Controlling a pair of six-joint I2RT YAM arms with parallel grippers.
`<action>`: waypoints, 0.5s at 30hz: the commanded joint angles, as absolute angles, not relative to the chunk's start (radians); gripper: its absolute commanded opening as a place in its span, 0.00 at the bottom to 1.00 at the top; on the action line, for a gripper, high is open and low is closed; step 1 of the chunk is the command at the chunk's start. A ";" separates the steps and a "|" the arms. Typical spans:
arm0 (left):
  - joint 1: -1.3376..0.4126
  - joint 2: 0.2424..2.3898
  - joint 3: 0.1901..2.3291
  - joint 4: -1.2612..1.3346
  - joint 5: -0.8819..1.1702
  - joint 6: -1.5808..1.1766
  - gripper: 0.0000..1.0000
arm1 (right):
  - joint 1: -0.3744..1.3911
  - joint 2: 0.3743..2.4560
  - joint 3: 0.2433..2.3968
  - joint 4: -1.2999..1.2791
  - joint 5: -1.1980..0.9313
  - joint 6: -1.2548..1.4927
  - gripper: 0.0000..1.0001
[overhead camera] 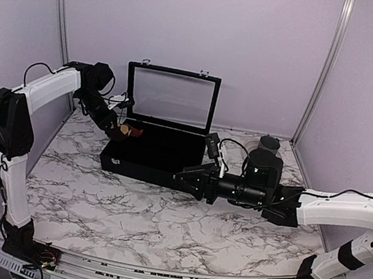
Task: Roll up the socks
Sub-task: Place the sock in the storage box.
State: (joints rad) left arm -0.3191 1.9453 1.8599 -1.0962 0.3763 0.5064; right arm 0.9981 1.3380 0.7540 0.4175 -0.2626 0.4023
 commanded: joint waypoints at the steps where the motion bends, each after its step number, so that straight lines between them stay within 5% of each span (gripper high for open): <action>1: -0.267 2.076 1.977 -1.069 0.102 0.513 0.00 | 0.985 1.306 0.727 0.336 -0.183 0.364 0.45; 15: -0.342 2.261 2.121 -1.046 -0.025 0.538 0.00 | 0.973 1.307 0.617 0.404 -0.191 0.435 0.43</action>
State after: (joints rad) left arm -0.2977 2.2749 2.1323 -1.0641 0.0235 0.5156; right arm 0.9894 1.3106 0.6361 0.3660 -0.1986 0.4019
